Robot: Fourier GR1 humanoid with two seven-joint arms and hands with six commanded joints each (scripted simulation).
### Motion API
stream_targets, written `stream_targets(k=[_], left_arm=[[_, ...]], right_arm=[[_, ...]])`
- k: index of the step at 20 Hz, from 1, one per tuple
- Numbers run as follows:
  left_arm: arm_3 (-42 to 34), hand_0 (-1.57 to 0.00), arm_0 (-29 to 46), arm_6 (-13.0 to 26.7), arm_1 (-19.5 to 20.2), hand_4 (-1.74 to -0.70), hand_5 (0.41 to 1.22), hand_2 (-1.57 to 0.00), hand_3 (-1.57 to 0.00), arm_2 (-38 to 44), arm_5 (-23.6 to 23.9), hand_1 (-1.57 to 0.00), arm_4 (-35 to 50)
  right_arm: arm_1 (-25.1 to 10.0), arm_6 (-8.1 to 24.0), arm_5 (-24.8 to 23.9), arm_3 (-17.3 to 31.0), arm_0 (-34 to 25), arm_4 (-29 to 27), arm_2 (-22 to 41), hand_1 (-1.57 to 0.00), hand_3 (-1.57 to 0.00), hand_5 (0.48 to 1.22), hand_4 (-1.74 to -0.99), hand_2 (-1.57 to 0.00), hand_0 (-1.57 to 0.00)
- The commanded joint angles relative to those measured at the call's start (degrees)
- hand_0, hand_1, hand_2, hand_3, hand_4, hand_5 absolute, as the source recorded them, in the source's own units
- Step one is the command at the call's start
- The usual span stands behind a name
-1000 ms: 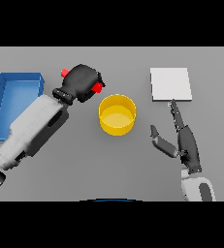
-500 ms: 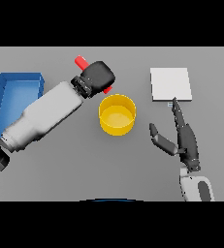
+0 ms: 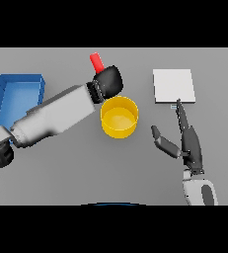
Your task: Pick up the red beaker and tilt it to pour out 1 green nut into yellow bowl. Pick up the yellow bowl and place it on the metallic measuring scale.
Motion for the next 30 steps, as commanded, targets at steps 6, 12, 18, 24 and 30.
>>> stream_targets(k=[6, 12, 18, 24, 30], left_arm=[[2.22, -1.57, -4.07, -0.74, -1.55, -1.73, 1.221, -1.57, -1.57, -7.34, 0.73, -1.57, -4.14], [3.01, -1.57, -7.71, -1.33, -3.10, -1.72, 1.221, -1.57, -1.57, -12.42, 0.30, -1.57, -5.69], [7.39, -1.57, -17.42, -4.21, -0.72, -1.72, 1.221, -1.57, -1.57, -13.30, 2.48, -1.57, -5.09], [19.07, -1.57, -25.93, -1.91, 3.48, -1.73, 1.221, -1.57, -1.37, -2.63, 6.13, -1.57, 5.30], [32.37, -1.57, -26.48, 3.56, 9.92, -1.74, 1.221, -1.57, -1.40, 18.58, 8.41, -1.57, 29.78]], right_arm=[[-0.20, -0.64, -0.49, -0.39, 0.83, 1.51, 0.63, 0.00, 0.00, 0.629, -1.157, 0.00, 0.00], [-0.08, -0.32, -0.90, -0.41, 1.07, 1.84, 0.62, 0.00, 0.00, 0.634, -1.151, 0.00, 0.00], [-0.25, -1.65, 0.25, -0.20, -0.06, -0.41, -0.17, 0.00, 0.00, 0.649, -1.150, 0.00, 0.00], [0.31, -2.84, 0.32, 0.83, 0.25, 0.29, 0.76, 0.00, 0.00, 0.661, -1.160, 0.00, 0.00], [0.22, -2.37, -1.75, 1.48, -1.15, 3.64, 1.57, 0.00, 0.00, 0.630, -1.142, 0.00, 0.00]])
